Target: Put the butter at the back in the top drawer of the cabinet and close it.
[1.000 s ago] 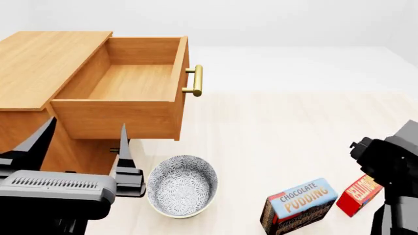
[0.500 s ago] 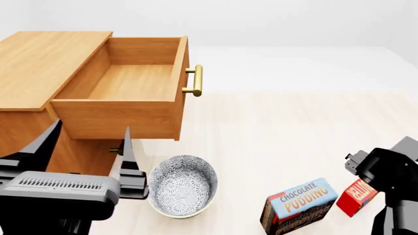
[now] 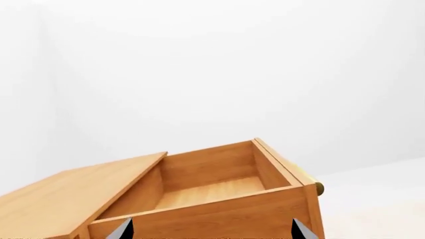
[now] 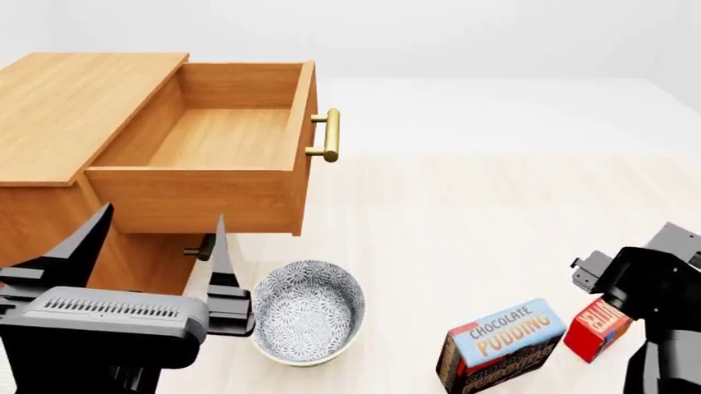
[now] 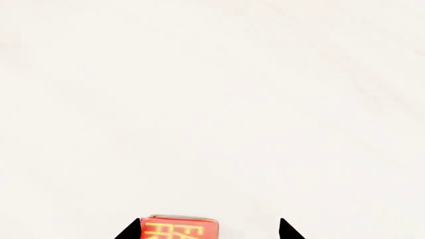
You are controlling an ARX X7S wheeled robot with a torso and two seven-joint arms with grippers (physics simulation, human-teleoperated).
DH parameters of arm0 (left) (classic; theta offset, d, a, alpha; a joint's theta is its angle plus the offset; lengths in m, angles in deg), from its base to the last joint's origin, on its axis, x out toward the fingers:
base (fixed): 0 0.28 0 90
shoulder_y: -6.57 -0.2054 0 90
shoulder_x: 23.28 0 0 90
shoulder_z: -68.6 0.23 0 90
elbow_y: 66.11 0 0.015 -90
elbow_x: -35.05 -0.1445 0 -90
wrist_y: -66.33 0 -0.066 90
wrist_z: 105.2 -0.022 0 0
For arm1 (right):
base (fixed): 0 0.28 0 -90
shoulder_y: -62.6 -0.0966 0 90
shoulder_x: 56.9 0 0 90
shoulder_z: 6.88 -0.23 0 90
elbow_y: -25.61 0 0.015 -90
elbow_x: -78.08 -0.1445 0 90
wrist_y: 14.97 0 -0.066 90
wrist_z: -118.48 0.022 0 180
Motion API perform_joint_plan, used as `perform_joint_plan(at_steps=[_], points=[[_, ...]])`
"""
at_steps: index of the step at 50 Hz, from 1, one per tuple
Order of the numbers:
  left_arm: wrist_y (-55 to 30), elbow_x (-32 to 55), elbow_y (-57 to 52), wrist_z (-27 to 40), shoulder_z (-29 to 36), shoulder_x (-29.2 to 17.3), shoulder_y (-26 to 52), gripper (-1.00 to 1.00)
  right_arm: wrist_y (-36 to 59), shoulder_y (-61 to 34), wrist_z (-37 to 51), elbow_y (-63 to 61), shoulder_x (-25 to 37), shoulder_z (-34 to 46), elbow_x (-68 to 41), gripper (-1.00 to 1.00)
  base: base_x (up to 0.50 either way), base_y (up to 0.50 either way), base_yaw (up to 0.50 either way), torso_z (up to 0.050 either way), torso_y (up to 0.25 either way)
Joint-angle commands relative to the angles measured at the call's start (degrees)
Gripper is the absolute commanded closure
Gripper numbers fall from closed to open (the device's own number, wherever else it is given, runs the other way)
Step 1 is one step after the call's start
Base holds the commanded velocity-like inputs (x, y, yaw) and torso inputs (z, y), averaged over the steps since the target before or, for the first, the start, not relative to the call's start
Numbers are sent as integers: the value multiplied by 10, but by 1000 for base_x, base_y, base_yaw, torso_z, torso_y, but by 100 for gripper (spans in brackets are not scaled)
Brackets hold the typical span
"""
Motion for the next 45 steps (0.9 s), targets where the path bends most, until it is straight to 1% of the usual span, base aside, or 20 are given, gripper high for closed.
perform_joint_plan(at_steps=[1,7,13,22,38,43,44,45], points=[[7,2,2,-1,1,-1,-2,-100,24,14,-17,-16,-12,1,-30,-100,0,0,0,0,0],[18,0,8,-3,0,-4,-10,-100,20,18,-6,-30,-13,-5,-32,-100,0,0,0,0,0],[20,0,10,-4,1,-4,-11,-100,24,11,-36,-6,-19,5,-34,-100,0,0,0,0,0],[25,-2,11,-4,1,-5,-15,-100,18,6,-46,13,-21,5,-34,-100,0,0,0,0,0],[30,1,17,-5,1,-6,-18,-100,-75,-46,-93,172,-18,21,-1,-100,0,0,0,0,0],[23,4,14,-3,3,-4,-11,-100,-80,-49,-98,184,-19,19,4,-100,0,0,0,0,0],[22,5,13,-3,3,-4,-11,-100,-82,-47,-94,182,-19,17,4,100,0,0,0,0,0],[21,5,13,-2,3,-4,-10,-100,-81,-46,-91,178,-19,16,3,100,0,0,0,0,0]])
